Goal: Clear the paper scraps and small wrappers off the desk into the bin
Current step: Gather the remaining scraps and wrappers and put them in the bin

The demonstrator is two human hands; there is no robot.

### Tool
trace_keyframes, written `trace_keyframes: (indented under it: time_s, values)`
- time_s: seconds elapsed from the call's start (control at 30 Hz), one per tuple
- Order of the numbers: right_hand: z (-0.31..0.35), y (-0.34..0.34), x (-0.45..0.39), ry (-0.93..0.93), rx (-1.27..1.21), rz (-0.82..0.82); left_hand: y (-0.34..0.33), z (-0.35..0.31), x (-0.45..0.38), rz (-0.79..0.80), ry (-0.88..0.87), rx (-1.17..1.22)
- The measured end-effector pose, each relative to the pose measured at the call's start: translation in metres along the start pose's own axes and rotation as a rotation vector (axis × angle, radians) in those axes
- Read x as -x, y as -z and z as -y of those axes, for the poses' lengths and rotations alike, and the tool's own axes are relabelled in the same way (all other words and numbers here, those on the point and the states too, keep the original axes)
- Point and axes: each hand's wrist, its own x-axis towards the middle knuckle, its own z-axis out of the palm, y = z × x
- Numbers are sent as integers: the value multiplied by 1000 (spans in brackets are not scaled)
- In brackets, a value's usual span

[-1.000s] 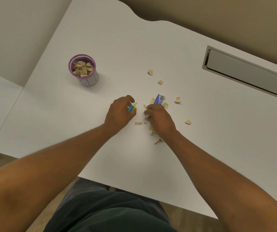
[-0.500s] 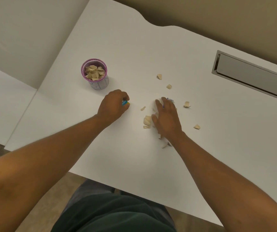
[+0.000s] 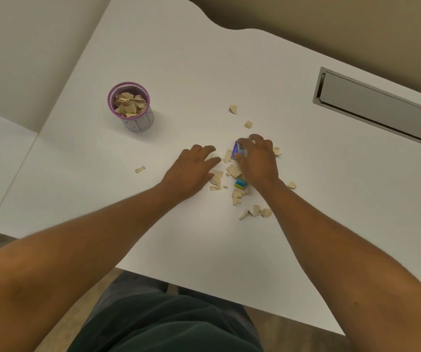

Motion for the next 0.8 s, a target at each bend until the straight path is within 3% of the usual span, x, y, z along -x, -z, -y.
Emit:
trace_keyframes:
  time_s: [0.23, 0.33, 0.5, 0.57, 0.67, 0.8]
  values:
    - [6, 15, -17, -147, -231, 53, -3, -17, -18, 185, 40, 68]
    - [15, 30, -32, -225, -484, 72, -6, -17, -11, 172, 60, 98]
    - [44, 28, -58, -310, -704, 146, -9, -20, 12, 57, 79, 183]
    - [46, 21, -58, -273, -565, 109, -9, -15, 24, -84, 103, 171]
    - [36, 14, -38, -125, -252, 47, 1, -1, 52, -245, 326, 116]
    - [23, -4, 12, -13, 33, 194, 7, 23, 87, -153, 654, -12]
